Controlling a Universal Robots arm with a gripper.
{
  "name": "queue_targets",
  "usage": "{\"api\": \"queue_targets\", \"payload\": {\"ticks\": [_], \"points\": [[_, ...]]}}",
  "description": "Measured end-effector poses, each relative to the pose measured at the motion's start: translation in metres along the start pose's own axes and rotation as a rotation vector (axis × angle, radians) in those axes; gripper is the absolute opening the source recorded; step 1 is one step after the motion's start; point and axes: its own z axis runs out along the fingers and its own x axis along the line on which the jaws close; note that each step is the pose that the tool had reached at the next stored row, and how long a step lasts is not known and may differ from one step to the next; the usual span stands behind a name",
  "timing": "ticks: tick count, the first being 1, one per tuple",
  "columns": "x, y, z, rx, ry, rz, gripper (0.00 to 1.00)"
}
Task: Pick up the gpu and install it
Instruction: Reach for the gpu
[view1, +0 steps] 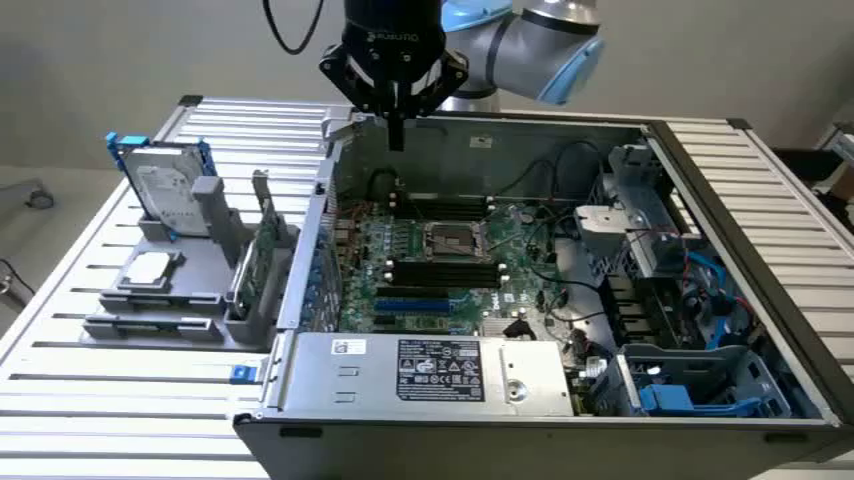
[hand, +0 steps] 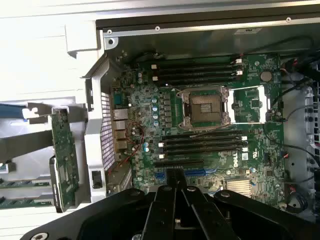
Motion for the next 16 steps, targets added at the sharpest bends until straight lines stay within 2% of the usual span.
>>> {"api": "queue_targets", "payload": {"ticks": [16], "points": [[0.0, 0.0, 0.0, 0.0, -0.0001, 0.001, 0.11]]}}
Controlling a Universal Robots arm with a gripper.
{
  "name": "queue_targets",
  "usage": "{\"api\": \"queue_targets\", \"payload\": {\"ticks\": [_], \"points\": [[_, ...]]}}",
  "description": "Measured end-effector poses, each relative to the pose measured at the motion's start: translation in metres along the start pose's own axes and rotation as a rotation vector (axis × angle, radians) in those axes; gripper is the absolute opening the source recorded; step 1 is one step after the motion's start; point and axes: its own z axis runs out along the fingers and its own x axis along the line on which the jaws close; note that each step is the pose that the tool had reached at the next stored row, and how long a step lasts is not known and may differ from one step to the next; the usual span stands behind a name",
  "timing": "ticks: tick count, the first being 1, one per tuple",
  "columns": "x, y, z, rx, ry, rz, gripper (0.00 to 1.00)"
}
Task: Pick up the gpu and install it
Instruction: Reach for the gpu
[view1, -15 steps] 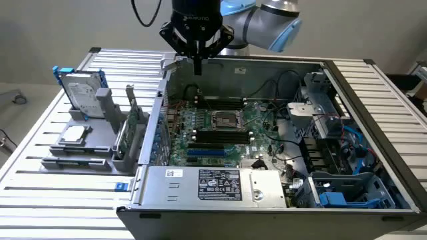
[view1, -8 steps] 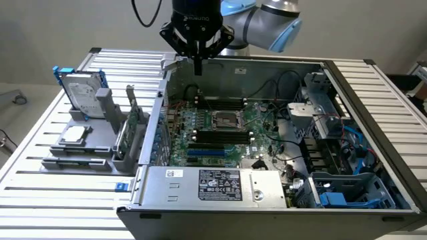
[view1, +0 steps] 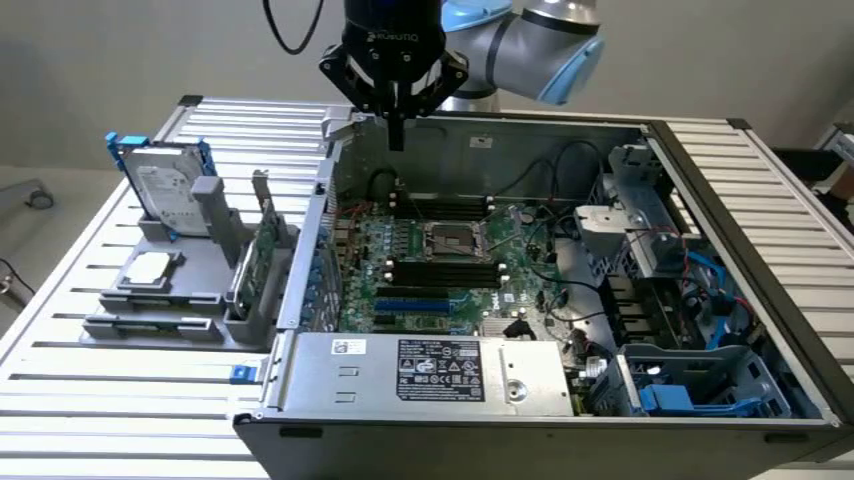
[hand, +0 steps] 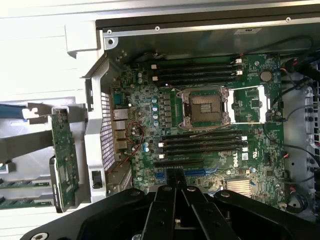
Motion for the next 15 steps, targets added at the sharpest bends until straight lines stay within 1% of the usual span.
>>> {"api": "queue_targets", "payload": {"ticks": [4, 6, 10, 15], "points": [[0.0, 0.0, 0.0, 0.0, 0.0, 0.0, 0.11], [0.002, 0.0, -0.0001, 0.0002, 0.0, 0.001, 0.11], [0.015, 0.0023, -0.0002, -0.0005, 0.002, 0.001, 0.11], [0.037, 0.0083, -0.0003, -0.0005, 0.0021, 0.001, 0.11]]}}
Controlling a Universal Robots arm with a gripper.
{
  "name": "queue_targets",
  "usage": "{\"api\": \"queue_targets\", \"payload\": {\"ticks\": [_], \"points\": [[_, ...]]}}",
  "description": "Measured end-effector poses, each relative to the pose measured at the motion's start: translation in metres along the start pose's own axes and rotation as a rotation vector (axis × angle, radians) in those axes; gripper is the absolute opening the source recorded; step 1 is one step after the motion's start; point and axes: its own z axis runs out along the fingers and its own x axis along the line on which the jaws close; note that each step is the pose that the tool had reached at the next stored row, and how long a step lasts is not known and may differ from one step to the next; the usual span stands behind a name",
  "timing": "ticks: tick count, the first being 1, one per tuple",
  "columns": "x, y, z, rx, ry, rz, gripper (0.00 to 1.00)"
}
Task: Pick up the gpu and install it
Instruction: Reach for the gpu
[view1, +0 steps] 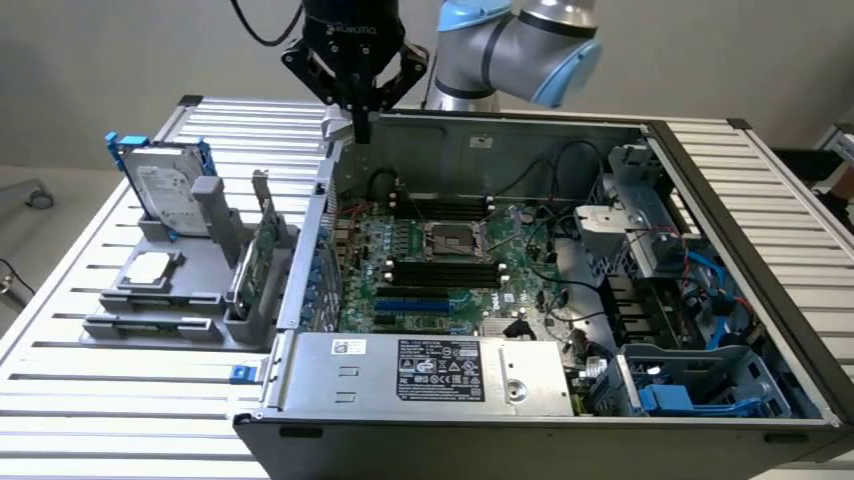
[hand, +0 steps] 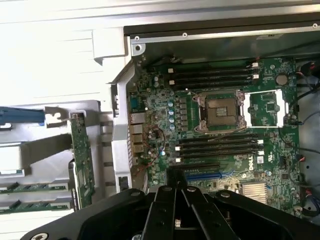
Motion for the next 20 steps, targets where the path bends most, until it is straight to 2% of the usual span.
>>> {"api": "queue_targets", "payload": {"ticks": [7, 20], "points": [[0.033, 0.0073, 0.0003, 0.0, 0.0, 0.0, 0.11], [0.091, 0.0003, 0.0079, 0.0, 0.0, 0.0, 0.11]]}}
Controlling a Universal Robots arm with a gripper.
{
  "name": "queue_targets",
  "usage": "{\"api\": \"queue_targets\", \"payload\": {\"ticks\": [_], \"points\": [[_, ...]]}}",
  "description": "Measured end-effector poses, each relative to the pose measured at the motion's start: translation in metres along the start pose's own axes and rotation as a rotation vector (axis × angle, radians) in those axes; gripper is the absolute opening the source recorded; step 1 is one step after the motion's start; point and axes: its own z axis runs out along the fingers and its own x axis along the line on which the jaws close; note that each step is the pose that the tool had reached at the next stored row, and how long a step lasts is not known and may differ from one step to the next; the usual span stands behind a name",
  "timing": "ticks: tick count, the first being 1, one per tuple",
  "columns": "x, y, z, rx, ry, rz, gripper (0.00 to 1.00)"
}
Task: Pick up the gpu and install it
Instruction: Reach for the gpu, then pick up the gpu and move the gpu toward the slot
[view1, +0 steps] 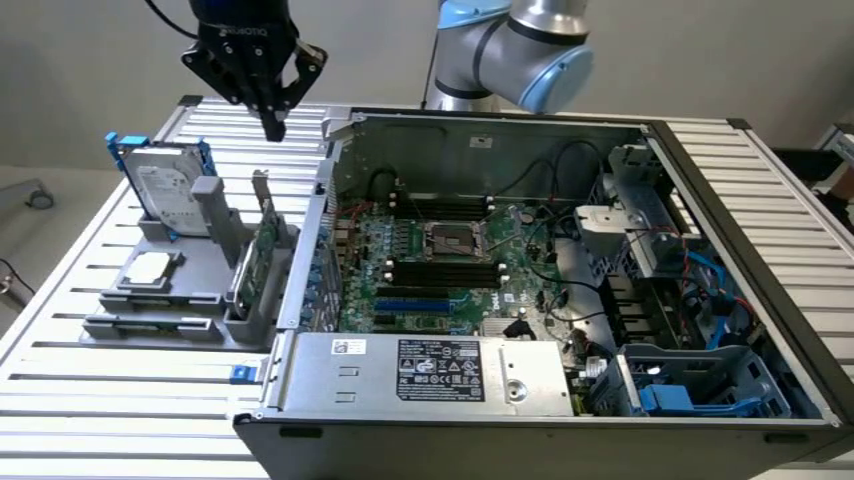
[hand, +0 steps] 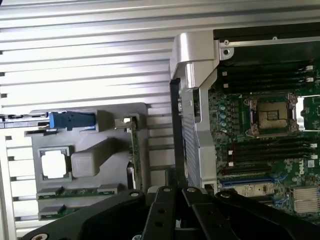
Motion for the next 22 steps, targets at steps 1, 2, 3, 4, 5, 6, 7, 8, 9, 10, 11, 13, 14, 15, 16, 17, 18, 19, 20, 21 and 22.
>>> {"api": "queue_targets", "payload": {"ticks": [1, 2, 3, 4, 5, 6, 7, 8, 9, 10, 11, 13, 14, 15, 16, 17, 18, 19, 20, 21, 22], "points": [[0.004, -0.0011, 0.0009, 0.0001, 0.0001, 0.0, 0.11], [0.007, -0.0022, 0.0018, 0.0, 0.0, 0.0, 0.11], [0.01, -0.0034, 0.0027, 0.0, 0.0, 0.0, 0.11], [0.013, -0.0048, 0.0034, 0.0, 0.0001, 0.0, 0.11], [0.015, -0.0066, 0.0043, 0.0, 0.0001, 0.0, 0.11], [0.016, -0.0087, 0.0053, 0.0, 0.0001, 0.0, 0.11], [0.017, -0.011, 0.0063, 0.0001, 0.0004, 0.0, 0.11], [0.017, -0.0137, 0.0075, 0.0, 0.0012, 0.0, 0.11], [0.018, -0.0163, 0.0085, 0.0002, 0.0023, 0.0, 0.11], [0.018, -0.0186, 0.0099, 0.0003, 0.0044, 0.0, 0.11], [0.018, -0.0208, 0.0114, 0.0006, 0.0067, 0.0, 0.11], [0.019, -0.0241, 0.0146, 0.0008, 0.0103, -0.001, 0.11], [0.021, -0.0252, 0.0162, 0.0009, 0.0117, -0.001, 0.11], [0.022, -0.0259, 0.0177, 0.0011, 0.0127, -0.001, 0.11], [0.023, -0.0265, 0.0195, 0.0012, 0.0134, -0.003, 0.11], [0.025, -0.0268, 0.0212, 0.0012, 0.0138, -0.005, 0.11], [0.026, -0.0271, 0.023, 0.0012, 0.0141, -0.008, 0.11], [0.027, -0.0273, 0.0248, 0.0011, 0.0144, -0.013, 0.11], [0.027, -0.0275, 0.0266, 0.001, 0.0146, -0.018, 0.11], [0.028, -0.0277, 0.0283, 0.0009, 0.0149, -0.024, 0.11], [0.028, -0.0279, 0.03, 0.001, 0.0154, -0.03, 0.11]]}}
